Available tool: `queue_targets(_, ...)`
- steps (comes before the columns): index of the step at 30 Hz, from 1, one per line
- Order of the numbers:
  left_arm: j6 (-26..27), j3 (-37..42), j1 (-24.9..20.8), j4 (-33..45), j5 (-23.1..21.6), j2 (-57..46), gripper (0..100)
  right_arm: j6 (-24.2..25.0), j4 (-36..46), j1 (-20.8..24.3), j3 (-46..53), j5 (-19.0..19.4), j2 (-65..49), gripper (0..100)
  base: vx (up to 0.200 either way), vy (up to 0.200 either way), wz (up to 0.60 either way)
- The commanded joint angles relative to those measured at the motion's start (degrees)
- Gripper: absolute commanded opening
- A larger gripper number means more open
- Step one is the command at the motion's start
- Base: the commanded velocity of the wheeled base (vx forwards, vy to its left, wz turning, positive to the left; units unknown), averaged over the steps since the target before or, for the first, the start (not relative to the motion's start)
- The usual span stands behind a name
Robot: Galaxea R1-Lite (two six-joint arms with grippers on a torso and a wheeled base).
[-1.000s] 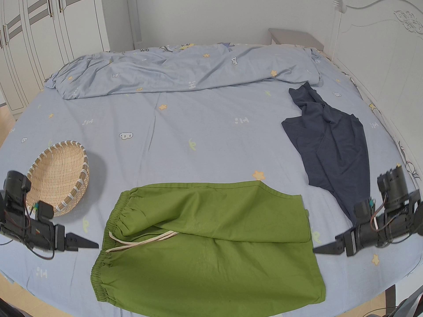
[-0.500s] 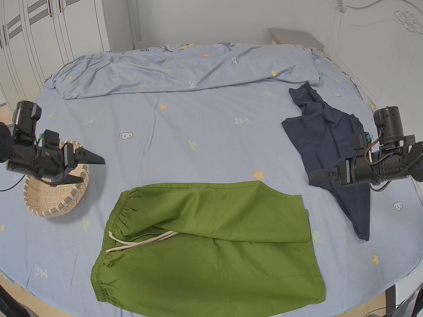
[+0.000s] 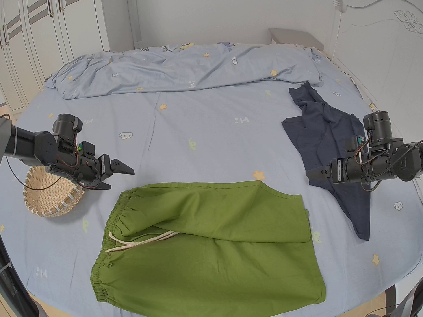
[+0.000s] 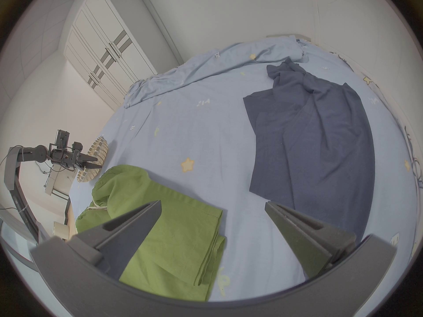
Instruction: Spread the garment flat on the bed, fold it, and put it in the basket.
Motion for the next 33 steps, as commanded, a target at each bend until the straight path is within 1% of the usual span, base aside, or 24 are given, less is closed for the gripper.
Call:
queue_targets(1, 0.01, -0.18, -0.23, -0.11, 0.02, 3.81, 100, -0.01, -0.1, 0.08, 0.3, 0.06, 1.13, 100, 0.0, 0.0, 0.0)
queue_targets(10, -0.07, -0.26, -0.94, -1.61, 0.02, 5.92, 100, -0.01, -0.1, 0.17, 0.65, 0.06, 1.3, 100, 0.0, 0.0, 0.0)
queue_targets(20, -0.16, -0.18, -1.64, -1.52, 0.02, 6.8, 100, -0.01, -0.1, 0.08, 0.57, -0.03, 2.01, 100, 0.0, 0.0, 0.0)
queue_targets(21, -0.07, -0.18, -1.64, -1.52, 0.02, 6.8, 0, -0.01, -0.1, 0.08, 0.57, -0.03, 2.1, 100, 0.0, 0.0, 0.0)
queue_targets(33, -0.07, 0.0, -1.55, -1.34, 0.11, 7.06, 0, 0.08, -0.89, -0.27, 0.65, -0.12, 2.18, 100, 0.0, 0.0, 0.0)
